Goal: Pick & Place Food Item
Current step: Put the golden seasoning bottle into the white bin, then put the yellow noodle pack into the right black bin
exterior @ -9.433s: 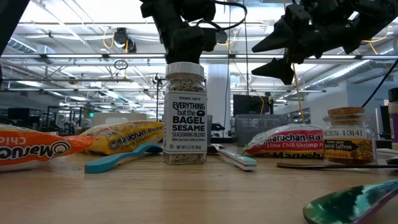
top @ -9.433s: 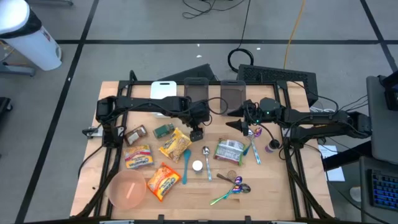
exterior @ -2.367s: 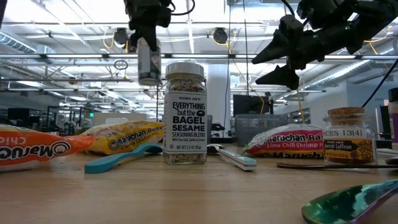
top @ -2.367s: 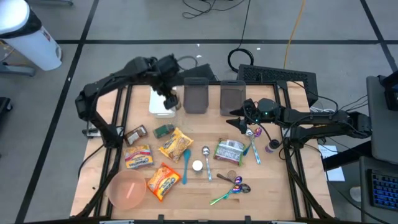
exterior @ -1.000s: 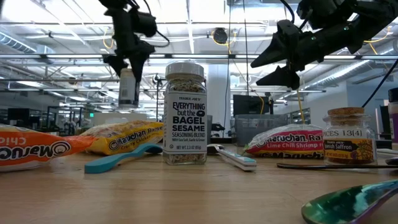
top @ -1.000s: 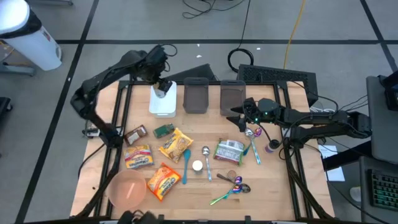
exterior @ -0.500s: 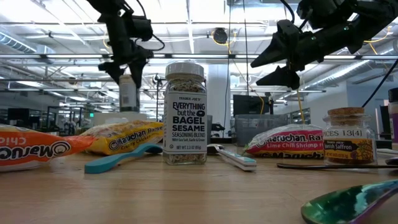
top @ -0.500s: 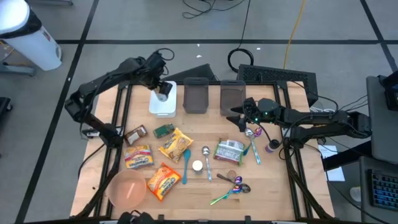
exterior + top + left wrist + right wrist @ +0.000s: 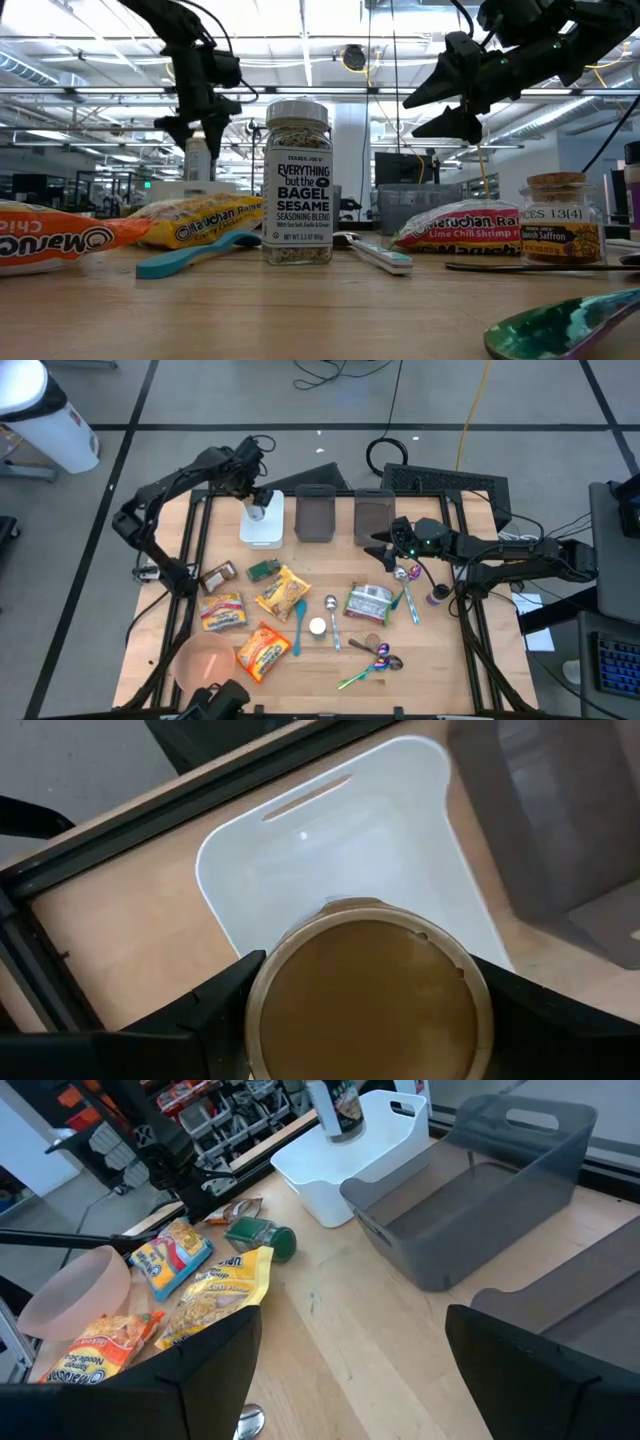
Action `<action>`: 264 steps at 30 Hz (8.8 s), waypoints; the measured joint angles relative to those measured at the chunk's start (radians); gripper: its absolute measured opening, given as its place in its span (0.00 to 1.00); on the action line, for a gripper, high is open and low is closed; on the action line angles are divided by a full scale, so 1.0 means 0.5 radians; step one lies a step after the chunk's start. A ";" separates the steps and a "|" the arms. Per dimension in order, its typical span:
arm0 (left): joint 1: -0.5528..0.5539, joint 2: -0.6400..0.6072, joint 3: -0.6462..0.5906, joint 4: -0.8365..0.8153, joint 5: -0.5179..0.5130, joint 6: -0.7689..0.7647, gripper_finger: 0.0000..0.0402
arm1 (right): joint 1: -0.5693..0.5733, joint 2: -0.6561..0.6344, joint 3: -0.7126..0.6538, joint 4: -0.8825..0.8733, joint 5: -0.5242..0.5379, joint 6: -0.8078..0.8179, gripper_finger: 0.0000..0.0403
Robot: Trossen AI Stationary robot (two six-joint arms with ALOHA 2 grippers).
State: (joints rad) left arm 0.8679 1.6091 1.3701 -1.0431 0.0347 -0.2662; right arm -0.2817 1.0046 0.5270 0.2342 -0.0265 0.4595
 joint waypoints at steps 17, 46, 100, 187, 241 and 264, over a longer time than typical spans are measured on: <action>0.024 0.150 0.003 0.208 -0.094 0.057 0.69 | 0.000 0.000 0.000 0.000 0.001 0.045 0.78; 0.061 0.175 -0.134 0.390 -0.177 0.049 0.69 | -0.002 0.000 0.000 0.000 0.053 0.050 0.78; 0.062 0.175 -0.234 0.571 -0.235 -0.001 0.72 | -0.002 0.000 0.000 0.000 0.053 0.105 0.78; -0.227 0.513 0.420 -0.141 -0.283 0.334 0.47 | 0.004 0.000 0.000 -0.005 0.044 0.141 0.78; -1.213 -1.647 -0.951 0.874 -0.030 -0.987 0.47 | 0.005 0.008 0.000 -0.003 -0.107 0.140 0.78; -1.406 -1.493 -1.158 0.359 -0.157 -0.412 0.47 | 0.012 0.027 0.002 0.551 0.362 0.477 0.78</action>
State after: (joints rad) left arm 0.1651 0.8624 0.7910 -0.8639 -0.0439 -0.4721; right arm -0.2755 1.0180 0.5278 0.5098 0.1547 0.6979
